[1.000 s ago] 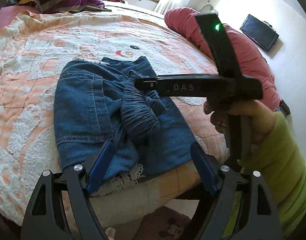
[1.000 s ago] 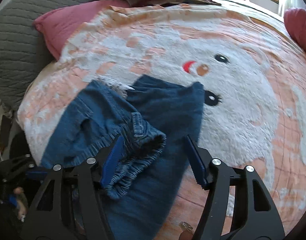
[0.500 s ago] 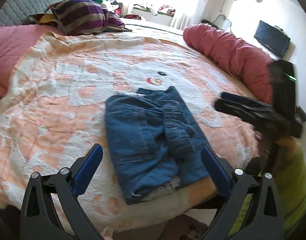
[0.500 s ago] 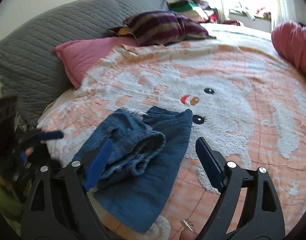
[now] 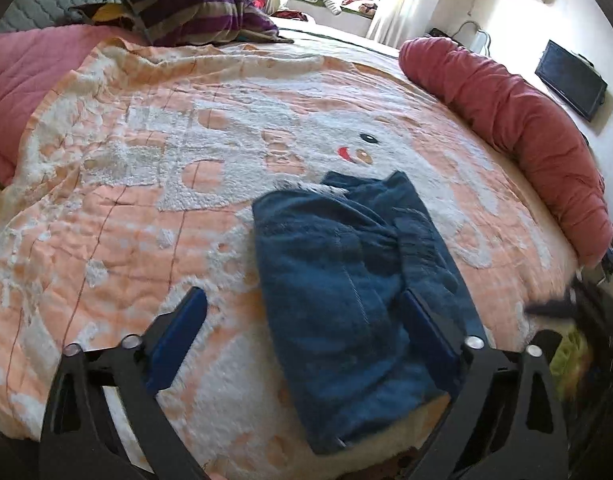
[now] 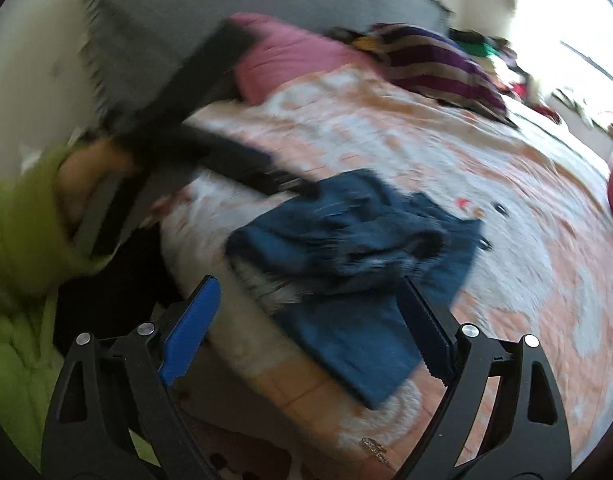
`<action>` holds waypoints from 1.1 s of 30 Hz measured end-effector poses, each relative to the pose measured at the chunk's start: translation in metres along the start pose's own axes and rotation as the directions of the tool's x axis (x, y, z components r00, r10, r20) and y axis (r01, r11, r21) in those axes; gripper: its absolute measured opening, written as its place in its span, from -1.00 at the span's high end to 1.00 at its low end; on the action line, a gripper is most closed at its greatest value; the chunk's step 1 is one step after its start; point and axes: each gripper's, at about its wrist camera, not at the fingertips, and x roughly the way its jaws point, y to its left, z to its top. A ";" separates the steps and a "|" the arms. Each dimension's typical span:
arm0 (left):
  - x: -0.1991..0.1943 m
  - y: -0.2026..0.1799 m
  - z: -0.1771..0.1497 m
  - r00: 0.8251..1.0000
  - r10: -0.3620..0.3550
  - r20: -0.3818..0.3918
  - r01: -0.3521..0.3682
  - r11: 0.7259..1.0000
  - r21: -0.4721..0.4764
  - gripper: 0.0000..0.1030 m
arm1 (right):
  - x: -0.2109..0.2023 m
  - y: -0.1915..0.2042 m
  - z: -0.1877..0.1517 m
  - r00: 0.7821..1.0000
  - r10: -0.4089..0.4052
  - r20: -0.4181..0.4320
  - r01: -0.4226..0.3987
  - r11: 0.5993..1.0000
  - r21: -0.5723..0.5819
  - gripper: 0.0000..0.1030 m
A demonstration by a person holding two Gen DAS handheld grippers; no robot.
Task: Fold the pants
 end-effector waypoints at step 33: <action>0.053 0.015 0.016 0.995 -0.094 -0.046 0.092 0.995 -0.041 0.39 | 0.078 0.050 0.002 0.967 0.133 -0.217 -0.184 0.955 -0.234 0.92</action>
